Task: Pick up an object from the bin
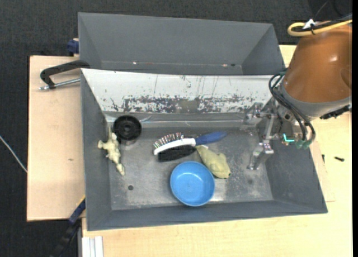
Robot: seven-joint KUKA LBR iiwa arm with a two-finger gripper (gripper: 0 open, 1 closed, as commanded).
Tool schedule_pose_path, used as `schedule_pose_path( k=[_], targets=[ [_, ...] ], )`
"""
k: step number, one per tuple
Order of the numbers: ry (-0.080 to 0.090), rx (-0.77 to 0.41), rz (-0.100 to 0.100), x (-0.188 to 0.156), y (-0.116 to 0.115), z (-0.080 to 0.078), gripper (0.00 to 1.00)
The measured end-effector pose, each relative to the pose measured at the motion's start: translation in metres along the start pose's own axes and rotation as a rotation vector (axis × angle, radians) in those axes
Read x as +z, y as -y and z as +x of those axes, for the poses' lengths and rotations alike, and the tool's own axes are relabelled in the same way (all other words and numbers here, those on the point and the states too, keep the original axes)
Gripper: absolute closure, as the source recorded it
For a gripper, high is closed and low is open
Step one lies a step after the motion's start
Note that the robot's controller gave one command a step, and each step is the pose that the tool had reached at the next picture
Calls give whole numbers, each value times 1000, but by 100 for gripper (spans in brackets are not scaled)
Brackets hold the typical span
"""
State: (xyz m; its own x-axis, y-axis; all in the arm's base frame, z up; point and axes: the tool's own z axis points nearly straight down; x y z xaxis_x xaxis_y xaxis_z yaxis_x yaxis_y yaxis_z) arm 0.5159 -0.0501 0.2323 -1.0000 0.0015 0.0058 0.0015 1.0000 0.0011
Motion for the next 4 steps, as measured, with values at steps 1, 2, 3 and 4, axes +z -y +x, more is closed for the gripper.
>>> schedule_pose_path(
  k=[1, 2, 3, 4],
  targets=[
    [17, 268, -2, 160, -74, 14, 0],
    [16, -18, -1, 131, -126, 18, 0],
    [13, -116, 0, 113, -117, 17, 0],
    [21, -277, -1, 158, -123, 20, 0]
  ],
)
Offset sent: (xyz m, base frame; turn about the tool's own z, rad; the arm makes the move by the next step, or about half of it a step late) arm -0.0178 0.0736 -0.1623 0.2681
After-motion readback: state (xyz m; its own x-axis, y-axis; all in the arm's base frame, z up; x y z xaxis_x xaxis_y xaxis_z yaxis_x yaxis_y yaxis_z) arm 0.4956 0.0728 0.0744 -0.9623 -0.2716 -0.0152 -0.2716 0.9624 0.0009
